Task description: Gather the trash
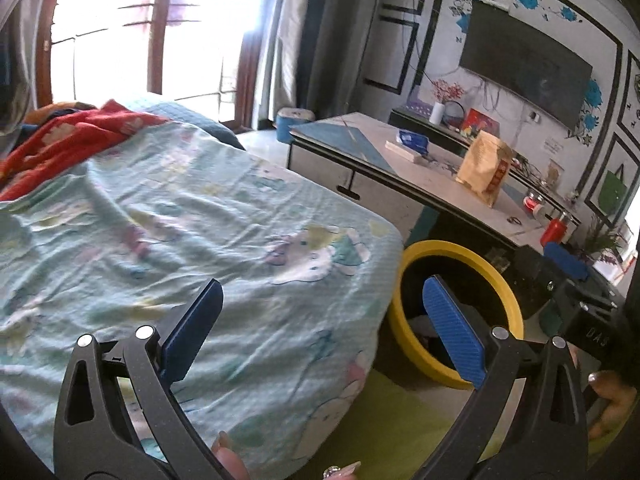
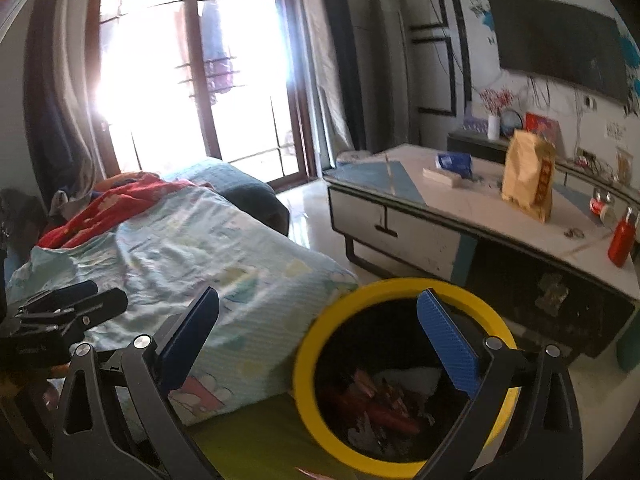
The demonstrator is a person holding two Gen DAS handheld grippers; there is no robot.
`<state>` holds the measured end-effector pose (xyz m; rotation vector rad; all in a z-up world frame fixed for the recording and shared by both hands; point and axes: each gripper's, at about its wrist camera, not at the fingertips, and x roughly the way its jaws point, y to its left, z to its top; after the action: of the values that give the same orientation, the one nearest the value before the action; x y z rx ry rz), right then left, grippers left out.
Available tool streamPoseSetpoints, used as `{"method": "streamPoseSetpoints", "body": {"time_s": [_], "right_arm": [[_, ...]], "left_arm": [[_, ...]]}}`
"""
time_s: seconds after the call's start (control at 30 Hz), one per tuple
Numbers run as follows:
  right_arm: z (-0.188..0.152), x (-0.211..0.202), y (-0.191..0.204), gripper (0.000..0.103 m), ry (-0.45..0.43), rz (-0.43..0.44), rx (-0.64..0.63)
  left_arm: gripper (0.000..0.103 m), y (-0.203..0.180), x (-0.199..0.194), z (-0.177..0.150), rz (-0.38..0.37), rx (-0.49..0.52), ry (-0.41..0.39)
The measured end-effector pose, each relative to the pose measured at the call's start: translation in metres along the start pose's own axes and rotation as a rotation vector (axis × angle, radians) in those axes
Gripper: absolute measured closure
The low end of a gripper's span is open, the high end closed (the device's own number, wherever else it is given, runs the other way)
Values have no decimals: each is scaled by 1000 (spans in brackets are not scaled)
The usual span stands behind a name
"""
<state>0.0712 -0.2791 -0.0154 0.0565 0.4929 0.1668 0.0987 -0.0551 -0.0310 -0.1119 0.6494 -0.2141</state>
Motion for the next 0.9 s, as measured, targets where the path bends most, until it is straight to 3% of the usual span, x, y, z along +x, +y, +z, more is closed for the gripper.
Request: {"method": "streamPoseSetpoints", "body": {"time_s": [0.27, 0.43, 0.67, 0.9], "right_arm": [[-3, -26, 25, 6, -178, -15, -54], [-13, -31, 28, 6, -214, -22, -66], [-24, -43, 29, 6, -291, -34, -83], [-30, -37, 29, 6, -271, -26, -88]], "left_arm": [[11, 9, -34, -10, 69, 12, -140], [11, 11, -48, -17, 84, 23, -213], [11, 12, -50, -29, 94, 27, -239], [11, 13, -46, -33, 111, 17, -249]]}}
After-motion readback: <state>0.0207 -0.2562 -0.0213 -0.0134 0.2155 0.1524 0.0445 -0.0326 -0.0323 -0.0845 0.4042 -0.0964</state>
